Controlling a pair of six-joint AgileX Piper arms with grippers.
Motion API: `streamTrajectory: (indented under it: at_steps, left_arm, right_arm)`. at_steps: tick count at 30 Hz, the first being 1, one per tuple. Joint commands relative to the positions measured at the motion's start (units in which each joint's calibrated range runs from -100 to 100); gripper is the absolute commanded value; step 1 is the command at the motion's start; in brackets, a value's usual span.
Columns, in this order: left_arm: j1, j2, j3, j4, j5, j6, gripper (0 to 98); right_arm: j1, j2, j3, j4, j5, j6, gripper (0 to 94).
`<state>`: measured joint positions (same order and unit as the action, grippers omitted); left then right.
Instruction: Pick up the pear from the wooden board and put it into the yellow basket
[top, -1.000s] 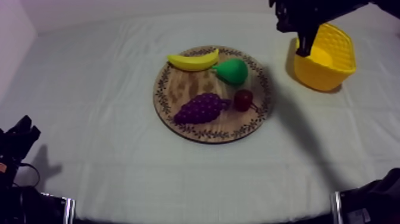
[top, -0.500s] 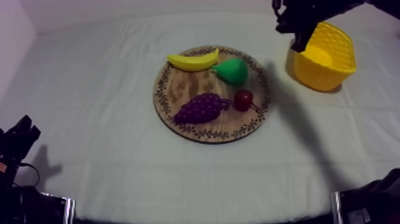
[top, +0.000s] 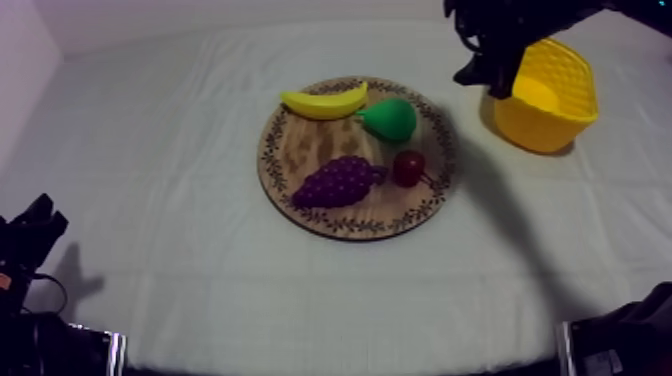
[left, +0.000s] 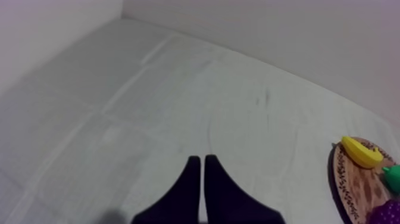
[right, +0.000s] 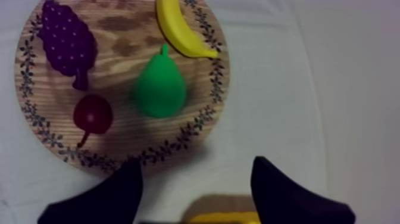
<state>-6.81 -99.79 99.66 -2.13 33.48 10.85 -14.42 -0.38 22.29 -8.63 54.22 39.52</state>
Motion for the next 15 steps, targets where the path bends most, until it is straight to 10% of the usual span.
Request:
streamTrajectory:
  at_steps: [1, 15]
  left_arm:
    - [0.0, 0.0, 0.0, 0.01, 0.0, 0.0, 0.1]
    - [0.0, 0.0, 0.0, 0.01, 0.0, 0.0, 0.1]
  right_arm:
    - [-0.8, 1.3, 0.0, 0.5, -0.5, -0.8, 56.4]
    - [-5.7, 18.0, -4.6, 4.7, -6.8, -7.7, 55.5]
